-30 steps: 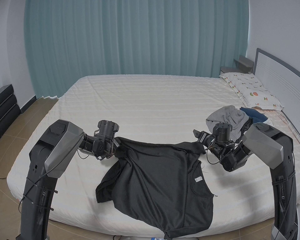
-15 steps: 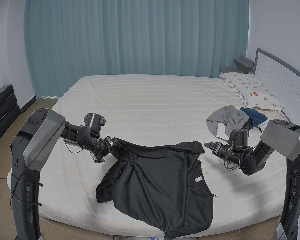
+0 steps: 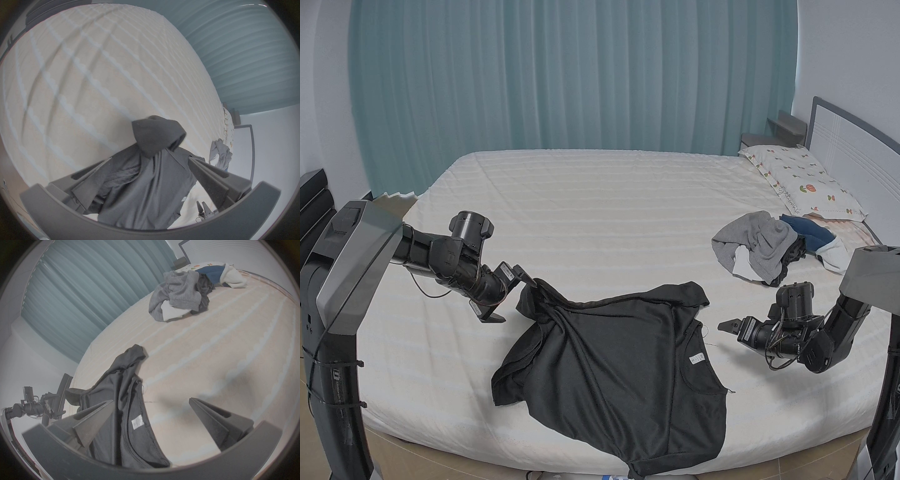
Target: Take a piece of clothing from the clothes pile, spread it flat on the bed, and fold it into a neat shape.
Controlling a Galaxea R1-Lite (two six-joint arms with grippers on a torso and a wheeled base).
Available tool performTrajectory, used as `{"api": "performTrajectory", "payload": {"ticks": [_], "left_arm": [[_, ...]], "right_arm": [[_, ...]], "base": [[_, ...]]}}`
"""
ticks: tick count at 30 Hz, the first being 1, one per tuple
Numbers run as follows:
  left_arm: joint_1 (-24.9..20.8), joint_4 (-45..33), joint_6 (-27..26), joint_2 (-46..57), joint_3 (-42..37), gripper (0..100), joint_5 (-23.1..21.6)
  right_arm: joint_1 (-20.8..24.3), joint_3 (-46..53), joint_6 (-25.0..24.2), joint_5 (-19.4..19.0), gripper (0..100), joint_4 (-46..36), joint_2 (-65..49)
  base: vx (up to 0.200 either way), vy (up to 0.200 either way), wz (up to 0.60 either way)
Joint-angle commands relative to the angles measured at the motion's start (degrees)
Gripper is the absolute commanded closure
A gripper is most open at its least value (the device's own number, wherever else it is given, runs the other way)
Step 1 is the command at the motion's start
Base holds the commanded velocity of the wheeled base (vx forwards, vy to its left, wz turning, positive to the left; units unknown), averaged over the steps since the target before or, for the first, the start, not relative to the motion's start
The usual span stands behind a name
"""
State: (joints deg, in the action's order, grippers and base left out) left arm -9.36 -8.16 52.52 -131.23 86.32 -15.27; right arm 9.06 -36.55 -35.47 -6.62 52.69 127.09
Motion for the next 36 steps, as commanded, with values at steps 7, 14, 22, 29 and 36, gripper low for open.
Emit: {"api": "performTrajectory", "payload": {"ticks": [7,14,22,29,36], "left_arm": [[0.7,25.9,-0.2,10.9,-29.5,0,0.9],[-0.9,28.5,0.6,14.9,-38.1,0,8.4],[-6.1,38.0,5.2,13.8,-44.2,0,16.8],[-6.6,41.6,5.5,10.9,-45.8,0,16.9],[-6.6,41.8,5.3,11.0,-47.8,0,17.2]], "right_arm": [[4.5,7.3,0.0,-0.2,0,-0.3,-0.2],[9.6,11.0,-0.6,0.1,0,-0.6,0.1],[11.5,12.0,-0.8,1.2,0,0.0,1.5],[11.9,11.6,-2.2,2.5,100,-0.2,2.5],[9.4,13.3,-2.0,4.2,100,-0.6,0.7]], "base": [[0.0,0.0,0.0],[0.0,0.0,0.0],[0.0,0.0,0.0],[0.0,0.0,0.0],[0.0,0.0,0.0]]}}
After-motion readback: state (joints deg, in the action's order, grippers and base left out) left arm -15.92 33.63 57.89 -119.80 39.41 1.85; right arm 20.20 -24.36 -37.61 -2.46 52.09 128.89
